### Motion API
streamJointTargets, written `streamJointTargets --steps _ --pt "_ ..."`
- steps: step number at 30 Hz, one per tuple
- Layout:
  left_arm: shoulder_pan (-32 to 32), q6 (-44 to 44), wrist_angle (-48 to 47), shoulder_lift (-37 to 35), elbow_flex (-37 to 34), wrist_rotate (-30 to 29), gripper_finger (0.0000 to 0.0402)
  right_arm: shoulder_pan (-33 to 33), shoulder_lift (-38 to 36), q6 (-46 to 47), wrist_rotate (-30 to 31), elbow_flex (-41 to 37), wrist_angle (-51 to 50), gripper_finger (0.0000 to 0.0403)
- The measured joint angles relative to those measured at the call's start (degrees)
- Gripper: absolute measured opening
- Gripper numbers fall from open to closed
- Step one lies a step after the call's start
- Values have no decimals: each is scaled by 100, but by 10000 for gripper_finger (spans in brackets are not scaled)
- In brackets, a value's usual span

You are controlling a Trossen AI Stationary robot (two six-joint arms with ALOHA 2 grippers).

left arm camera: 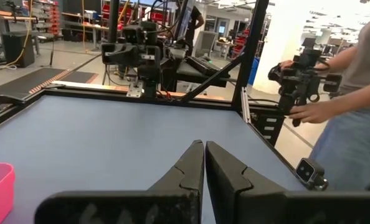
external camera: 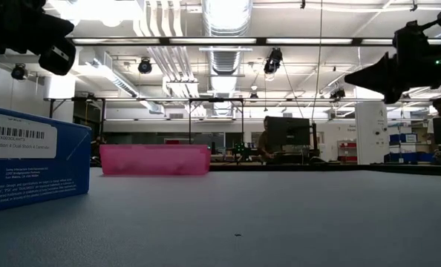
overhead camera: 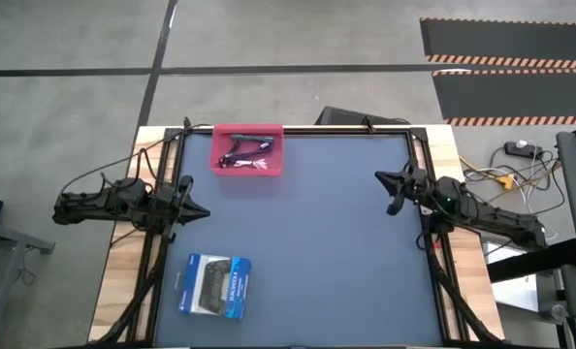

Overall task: Pick and place USB-C Cables
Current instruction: Return to Home Position

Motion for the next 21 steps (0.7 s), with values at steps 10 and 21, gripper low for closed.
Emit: streamJointTargets --steps 10,21 --pt "1 0 -2 42 -2 2 0 581 -1 -1461 662 0 56 9" --pt "1 0 6 58 -2 2 0 579 15 -1250 771 -2 69 9"
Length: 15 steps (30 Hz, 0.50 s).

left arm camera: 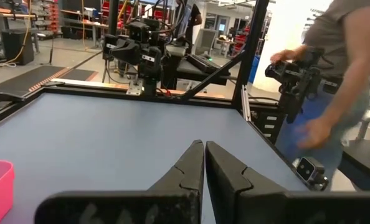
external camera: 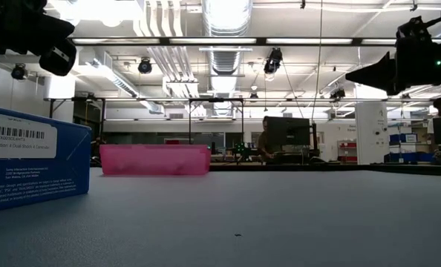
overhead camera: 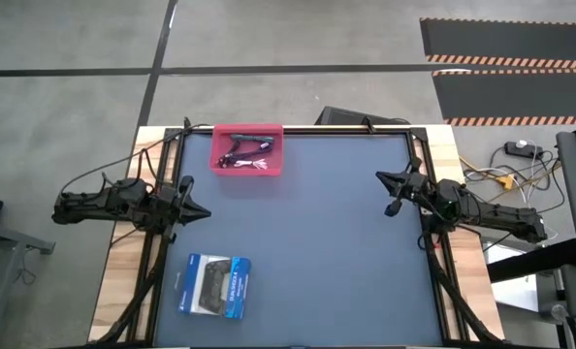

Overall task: Pick and place USB-C Cables
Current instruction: Return to Home Position

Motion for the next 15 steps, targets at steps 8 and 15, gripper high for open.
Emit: streamJointTargets --steps 8,15 --pt "0 0 2 -3 0 0 0 0 148 200 1 0 16 9" --pt "0 0 -4 -2 0 0 0 0 144 194 2 0 22 9"
